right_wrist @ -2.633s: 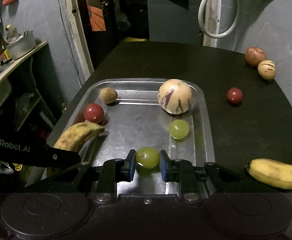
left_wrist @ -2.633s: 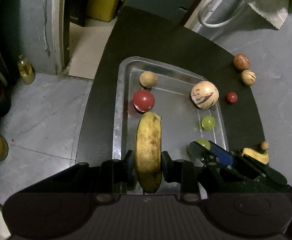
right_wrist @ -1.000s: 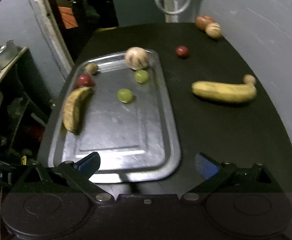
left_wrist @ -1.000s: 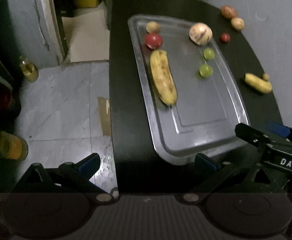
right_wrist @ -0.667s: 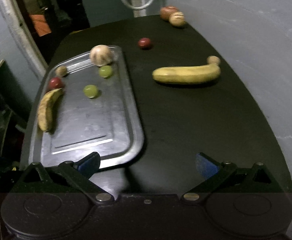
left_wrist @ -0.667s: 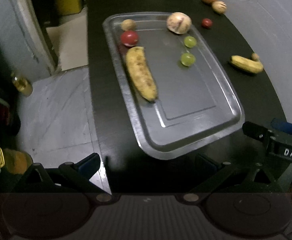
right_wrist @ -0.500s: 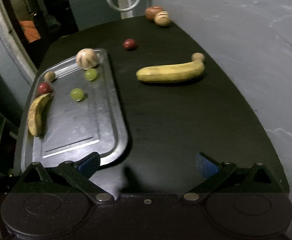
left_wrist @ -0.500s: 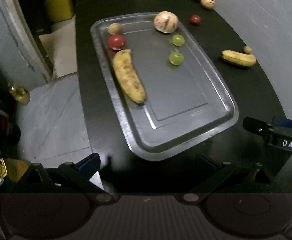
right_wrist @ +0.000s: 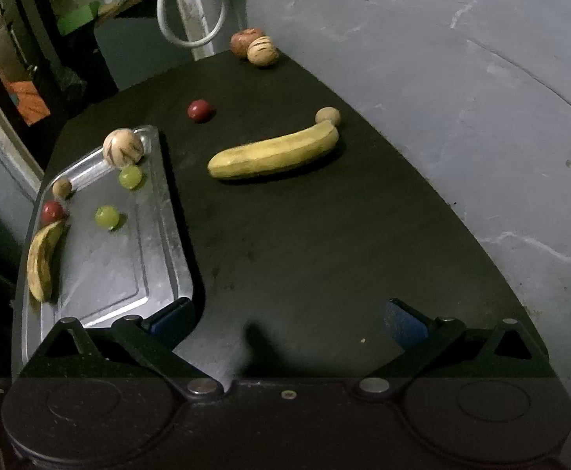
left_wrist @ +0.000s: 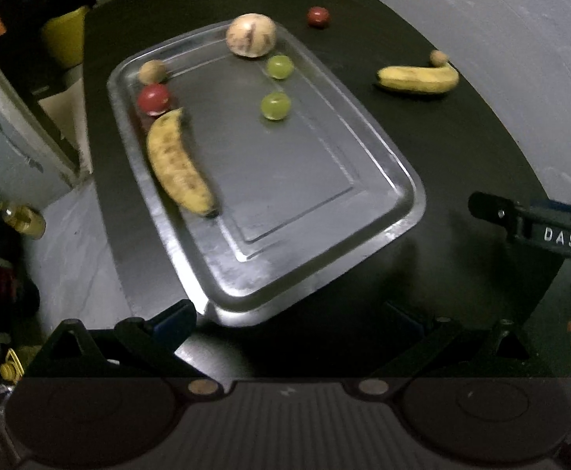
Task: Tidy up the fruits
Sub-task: 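Lift both tools from the tray and move them toward the large banana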
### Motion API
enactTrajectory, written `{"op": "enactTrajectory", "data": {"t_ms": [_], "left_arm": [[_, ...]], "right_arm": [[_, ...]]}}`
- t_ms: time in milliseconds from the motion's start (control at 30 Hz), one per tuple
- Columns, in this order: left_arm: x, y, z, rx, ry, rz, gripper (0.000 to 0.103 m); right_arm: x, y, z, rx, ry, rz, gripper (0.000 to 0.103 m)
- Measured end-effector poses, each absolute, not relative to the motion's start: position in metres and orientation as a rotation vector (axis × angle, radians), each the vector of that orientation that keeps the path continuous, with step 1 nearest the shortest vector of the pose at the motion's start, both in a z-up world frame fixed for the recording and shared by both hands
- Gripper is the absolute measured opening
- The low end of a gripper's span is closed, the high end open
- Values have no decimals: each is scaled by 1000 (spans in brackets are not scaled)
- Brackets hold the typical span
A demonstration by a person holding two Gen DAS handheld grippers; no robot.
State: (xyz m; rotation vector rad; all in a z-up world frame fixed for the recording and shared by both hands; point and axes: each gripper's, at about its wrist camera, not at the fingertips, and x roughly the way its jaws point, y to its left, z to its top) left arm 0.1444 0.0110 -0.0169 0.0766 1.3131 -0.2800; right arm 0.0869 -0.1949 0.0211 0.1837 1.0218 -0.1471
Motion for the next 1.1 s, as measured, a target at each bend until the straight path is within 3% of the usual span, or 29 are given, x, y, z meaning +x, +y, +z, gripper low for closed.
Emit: {"op": "enactTrajectory", "data": {"t_ms": [1100], "left_arm": [[204,-44,-13,80,1279,-298,102]], "right_arm": [[116,-239,18,228,886,-193,102]]}}
